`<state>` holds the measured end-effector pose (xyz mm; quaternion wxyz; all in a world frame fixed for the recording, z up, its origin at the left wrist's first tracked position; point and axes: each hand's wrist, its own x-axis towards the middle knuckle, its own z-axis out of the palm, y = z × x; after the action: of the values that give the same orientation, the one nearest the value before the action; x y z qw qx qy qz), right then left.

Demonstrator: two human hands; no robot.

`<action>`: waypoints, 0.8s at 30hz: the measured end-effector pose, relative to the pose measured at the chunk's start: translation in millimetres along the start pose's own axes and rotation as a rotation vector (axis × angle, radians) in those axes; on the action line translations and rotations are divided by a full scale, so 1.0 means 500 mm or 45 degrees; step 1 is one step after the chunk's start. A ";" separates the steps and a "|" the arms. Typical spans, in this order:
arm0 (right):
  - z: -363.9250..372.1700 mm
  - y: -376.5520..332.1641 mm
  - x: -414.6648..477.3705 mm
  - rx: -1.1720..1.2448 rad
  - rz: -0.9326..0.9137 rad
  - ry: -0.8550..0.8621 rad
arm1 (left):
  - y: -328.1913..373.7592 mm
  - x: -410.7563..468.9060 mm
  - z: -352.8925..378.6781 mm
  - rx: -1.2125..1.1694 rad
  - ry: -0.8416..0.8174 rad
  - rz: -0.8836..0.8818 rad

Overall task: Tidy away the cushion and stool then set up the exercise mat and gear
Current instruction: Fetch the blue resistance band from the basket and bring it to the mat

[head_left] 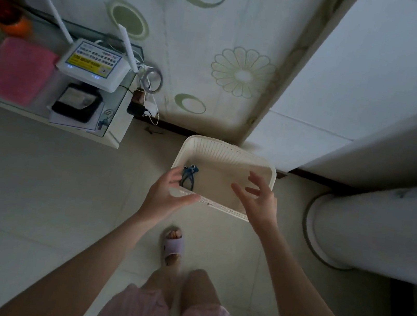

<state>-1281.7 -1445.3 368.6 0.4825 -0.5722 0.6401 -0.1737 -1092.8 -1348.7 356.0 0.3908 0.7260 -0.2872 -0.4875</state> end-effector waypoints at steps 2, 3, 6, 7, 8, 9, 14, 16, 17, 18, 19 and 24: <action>0.020 0.006 0.055 0.014 0.028 0.007 | -0.015 0.051 0.008 -0.019 -0.002 -0.037; 0.032 0.011 0.082 0.019 0.042 0.006 | -0.025 0.076 0.015 -0.028 0.010 -0.057; 0.068 0.038 0.166 0.025 0.077 -0.015 | -0.054 0.152 0.033 -0.057 0.039 -0.118; 0.078 0.048 0.194 0.019 0.080 -0.025 | -0.065 0.177 0.039 -0.076 0.049 -0.137; 0.085 0.059 0.214 0.015 0.079 -0.037 | -0.075 0.194 0.042 -0.084 0.051 -0.149; 0.095 0.072 0.239 0.015 0.087 -0.057 | -0.087 0.216 0.047 -0.095 0.052 -0.167; 0.153 0.154 0.378 -0.018 0.125 -0.163 | -0.166 0.333 0.088 -0.135 0.116 -0.307; 0.182 0.191 0.435 -0.019 0.130 -0.224 | -0.201 0.379 0.109 -0.166 0.143 -0.357; 0.196 0.211 0.462 -0.034 0.127 -0.257 | -0.219 0.402 0.120 -0.179 0.159 -0.384; 0.210 0.232 0.488 -0.047 0.130 -0.283 | -0.239 0.425 0.131 -0.189 0.180 -0.416; 0.225 0.254 0.515 -0.063 0.131 -0.315 | -0.260 0.448 0.143 -0.191 0.200 -0.440; 0.290 0.343 0.625 -0.165 0.091 -0.441 | -0.358 0.546 0.191 -0.239 0.228 -0.491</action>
<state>-1222.4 -1629.7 36.1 0.5534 -0.6004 0.5772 -0.0138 -1077.1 -1499.1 51.4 0.3801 0.7682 -0.0607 -0.5116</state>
